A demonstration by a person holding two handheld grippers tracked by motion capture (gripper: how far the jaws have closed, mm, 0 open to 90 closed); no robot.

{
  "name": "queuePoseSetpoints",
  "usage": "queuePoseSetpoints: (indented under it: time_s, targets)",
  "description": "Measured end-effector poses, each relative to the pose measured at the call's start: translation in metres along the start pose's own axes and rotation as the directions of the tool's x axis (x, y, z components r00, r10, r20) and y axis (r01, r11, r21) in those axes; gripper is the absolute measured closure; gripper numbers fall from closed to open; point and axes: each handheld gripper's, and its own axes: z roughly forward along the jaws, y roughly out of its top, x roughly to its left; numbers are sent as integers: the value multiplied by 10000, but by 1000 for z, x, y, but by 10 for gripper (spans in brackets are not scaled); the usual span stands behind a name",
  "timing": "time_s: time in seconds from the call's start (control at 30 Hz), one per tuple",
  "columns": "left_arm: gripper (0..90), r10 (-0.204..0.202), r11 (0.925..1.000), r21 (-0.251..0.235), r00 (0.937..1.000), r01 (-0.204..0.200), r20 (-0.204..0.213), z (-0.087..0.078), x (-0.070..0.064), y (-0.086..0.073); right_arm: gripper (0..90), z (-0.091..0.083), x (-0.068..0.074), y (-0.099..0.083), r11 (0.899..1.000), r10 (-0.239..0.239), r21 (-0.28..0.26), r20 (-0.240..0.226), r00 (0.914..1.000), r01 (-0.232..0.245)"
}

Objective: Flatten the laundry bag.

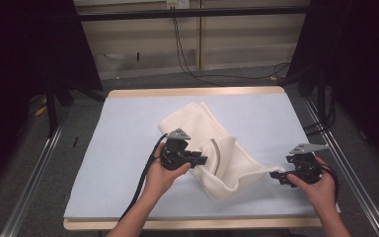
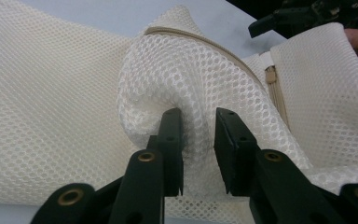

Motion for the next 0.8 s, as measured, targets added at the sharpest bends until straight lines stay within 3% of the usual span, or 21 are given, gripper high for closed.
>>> queuePoseSetpoints:
  time_s: [0.13,0.17,0.2,0.33,0.4,0.73,0.8]
  targets:
    - [702,-11,10000,-53,10000,11,-37,-2,1,1,145,-4,-10,-8,9999,40,164,231,9997,-44]
    - [700,165,9998,77,9998,-165,-79,1,-1,0,192,-6,-12,-9,9999,100,126,334,9994,-104]
    - [694,317,9991,292,9995,-316,-33,3,-4,0,235,-8,-13,-10,10000,49,2,423,9991,-50]
    - [650,308,9991,281,9992,-315,252,6,-10,0,259,-12,-15,-9,9993,283,-245,644,9975,-268]
    - [599,488,9983,299,9981,-499,369,7,-14,1,286,-14,-16,-7,9983,324,-515,833,9960,-282]
    - [324,678,9977,-56,9965,-676,483,0,-11,-1,293,-3,-3,3,9985,17,-552,481,9988,10]
    - [275,885,9961,-93,9939,-881,661,-2,-9,-2,284,-1,-1,4,9983,-72,-570,357,9993,93]
